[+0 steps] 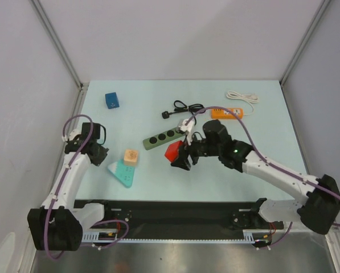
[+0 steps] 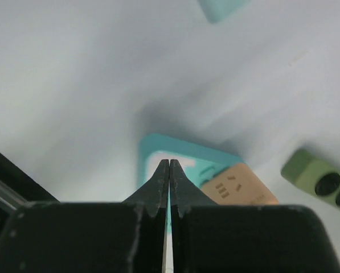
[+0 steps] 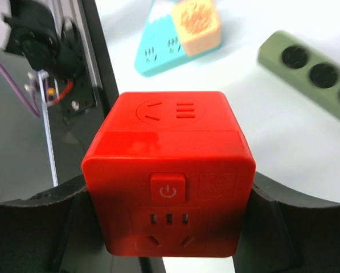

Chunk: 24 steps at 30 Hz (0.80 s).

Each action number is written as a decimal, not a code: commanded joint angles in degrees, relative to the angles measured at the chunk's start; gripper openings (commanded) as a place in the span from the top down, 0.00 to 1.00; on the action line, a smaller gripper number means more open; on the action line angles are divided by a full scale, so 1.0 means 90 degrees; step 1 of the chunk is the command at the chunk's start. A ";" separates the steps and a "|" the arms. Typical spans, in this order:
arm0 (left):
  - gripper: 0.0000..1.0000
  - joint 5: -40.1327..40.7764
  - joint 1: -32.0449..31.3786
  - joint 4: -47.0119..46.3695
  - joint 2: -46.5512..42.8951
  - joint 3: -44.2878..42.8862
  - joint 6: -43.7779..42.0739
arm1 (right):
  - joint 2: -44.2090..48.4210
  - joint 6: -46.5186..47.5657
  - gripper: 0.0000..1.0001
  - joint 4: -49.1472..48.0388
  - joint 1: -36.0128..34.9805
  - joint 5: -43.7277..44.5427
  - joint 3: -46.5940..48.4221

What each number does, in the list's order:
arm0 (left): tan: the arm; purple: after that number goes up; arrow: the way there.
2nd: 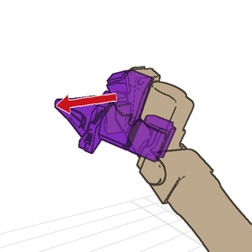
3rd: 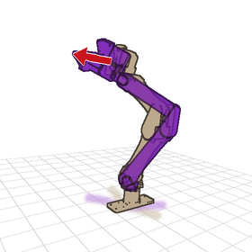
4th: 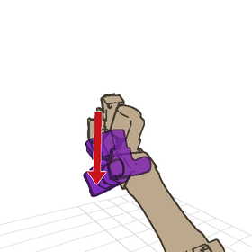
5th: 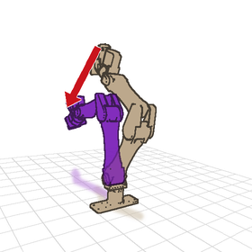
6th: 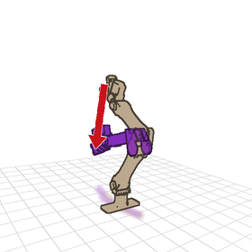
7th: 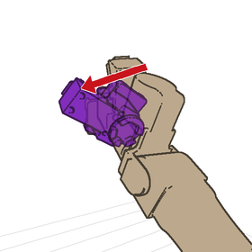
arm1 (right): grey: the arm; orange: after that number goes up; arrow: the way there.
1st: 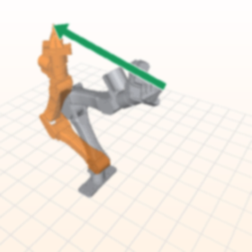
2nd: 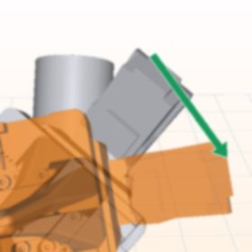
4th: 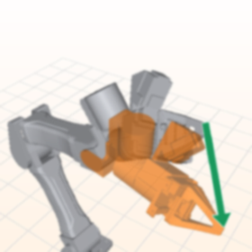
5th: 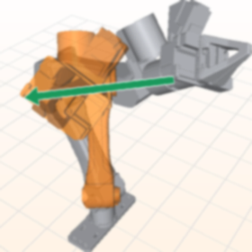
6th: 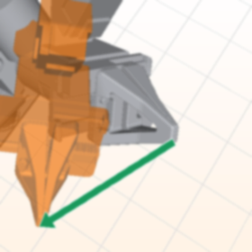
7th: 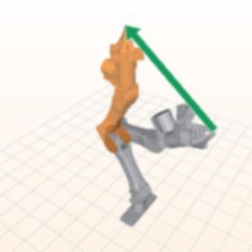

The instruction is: Insert the plug

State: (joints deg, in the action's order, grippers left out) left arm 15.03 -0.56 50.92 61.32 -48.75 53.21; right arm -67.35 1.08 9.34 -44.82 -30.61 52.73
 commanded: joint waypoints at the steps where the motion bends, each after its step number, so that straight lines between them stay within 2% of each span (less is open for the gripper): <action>1: 1.00 0.1366 0.0042 0.0173 -0.0134 0.0240 0.1002 | -0.0707 0.0114 1.00 -0.0140 -0.0654 0.0967 0.0537; 5: 1.00 0.1056 0.0325 0.0075 0.0528 0.0543 0.1294 | -0.1740 0.0513 1.00 0.0337 -0.1210 0.1496 0.1539; 11: 1.00 0.0587 0.0306 -0.0540 0.0784 0.0749 0.1002 | -0.3256 0.1237 1.00 0.1295 -0.1787 0.1828 0.2919; 17: 1.00 0.0421 0.0306 -0.0793 0.0706 0.1100 0.0973 | -0.4127 0.1637 1.00 0.1784 -0.2090 0.1839 0.3867; 24: 1.00 -0.0770 0.0316 -0.1545 0.1379 0.1208 0.0613 | -0.5123 0.1823 1.00 0.2300 -0.2471 0.2024 0.5019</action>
State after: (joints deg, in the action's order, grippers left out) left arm 14.44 2.02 42.19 72.07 -38.13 60.93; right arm -112.14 15.42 27.44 -65.73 -13.50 92.38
